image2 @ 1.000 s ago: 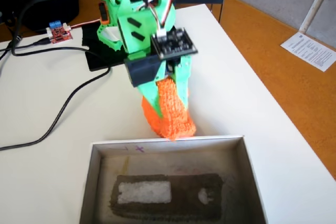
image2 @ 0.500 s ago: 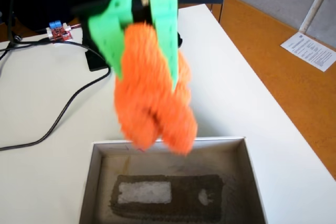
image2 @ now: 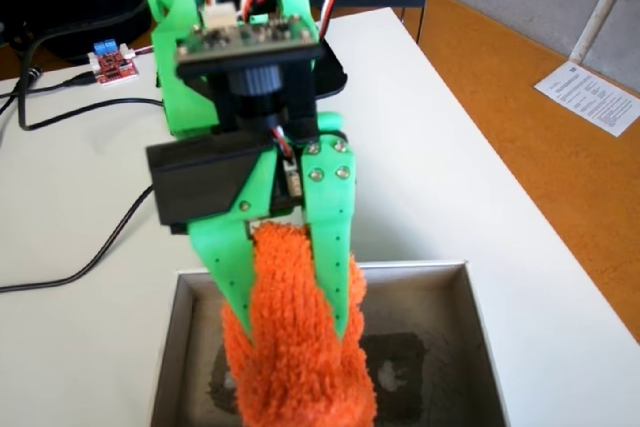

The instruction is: Remove orange objects from table

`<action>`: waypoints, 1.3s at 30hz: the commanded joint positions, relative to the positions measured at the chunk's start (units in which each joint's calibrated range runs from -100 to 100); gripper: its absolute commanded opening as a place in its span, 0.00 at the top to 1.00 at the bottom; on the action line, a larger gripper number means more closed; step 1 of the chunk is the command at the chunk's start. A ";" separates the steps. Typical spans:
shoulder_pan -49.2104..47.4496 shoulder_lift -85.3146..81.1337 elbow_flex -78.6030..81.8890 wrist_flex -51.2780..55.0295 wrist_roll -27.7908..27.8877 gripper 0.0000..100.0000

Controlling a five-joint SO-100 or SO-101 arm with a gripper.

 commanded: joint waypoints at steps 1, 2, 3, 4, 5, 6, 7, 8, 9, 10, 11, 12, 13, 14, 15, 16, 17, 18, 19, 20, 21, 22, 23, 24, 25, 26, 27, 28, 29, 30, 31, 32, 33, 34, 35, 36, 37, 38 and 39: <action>-8.29 -6.86 0.73 -2.74 0.15 1.00; -14.72 -9.88 1.70 -4.20 0.24 1.00; -17.23 -10.89 2.09 -5.01 0.44 1.00; -23.74 -13.24 3.06 -7.53 1.27 1.00; -27.51 -14.33 3.35 -8.90 1.76 1.00; -35.13 -16.01 3.35 -11.58 2.93 1.00; -40.60 -16.93 3.35 -13.69 4.25 1.00; -46.14 -17.52 3.25 -15.71 5.57 1.00; -49.40 -17.60 2.86 -16.77 6.25 1.00; -52.72 -17.69 2.77 -17.74 7.23 1.00; -58.56 -17.85 3.45 -19.77 8.94 0.97; -61.37 -18.19 4.80 -21.23 9.23 0.91; -63.44 -18.19 5.67 -22.04 9.67 0.74; -64.77 -18.19 6.64 -22.20 10.94 0.63; -66.11 -18.19 7.23 -22.52 11.23 0.57; -66.55 -18.19 7.52 -22.52 11.58 0.53; -66.84 -18.27 8.10 -22.69 11.77 0.53; -66.84 -18.61 8.87 -23.33 11.48 0.53; -66.55 -18.95 9.65 -23.50 11.72 0.53; -66.33 -19.11 9.94 -23.58 11.82 0.53; -66.11 -19.20 10.04 -23.58 11.82 0.53; -65.59 -19.36 10.23 -23.58 11.92 0.53; -65.37 -19.45 10.23 -23.58 11.92 0.53; -64.85 -19.70 10.23 -23.58 11.77 0.53; -64.63 -19.87 10.23 -23.58 11.58 0.53; -64.03 -20.37 10.52 -23.58 11.04 0.53; -63.67 -20.62 10.81 -23.58 10.45 0.53; -62.85 -21.38 11.88 -23.58 9.28 0.53; -57.90 -24.82 16.82 -22.36 3.91 0.53; -52.87 -28.18 20.60 -17.90 0.63 0.53; -47.99 -31.20 24.38 -12.15 0.63 0.53; -37.12 -37.16 33.29 -1.53 0.34 0.53; -28.77 -42.03 42.79 2.12 1.61 0.53; -23.89 -45.47 48.60 2.93 1.37 0.53; -17.38 -50.33 56.45 4.31 0.93 0.53; -9.84 -58.06 66.14 6.99 0.39 0.53; -6.07 -64.01 72.54 8.36 0.34 0.53; -3.85 -69.55 75.64 12.34 0.20 0.53; -1.78 -77.19 75.54 25.31 0.00 0.53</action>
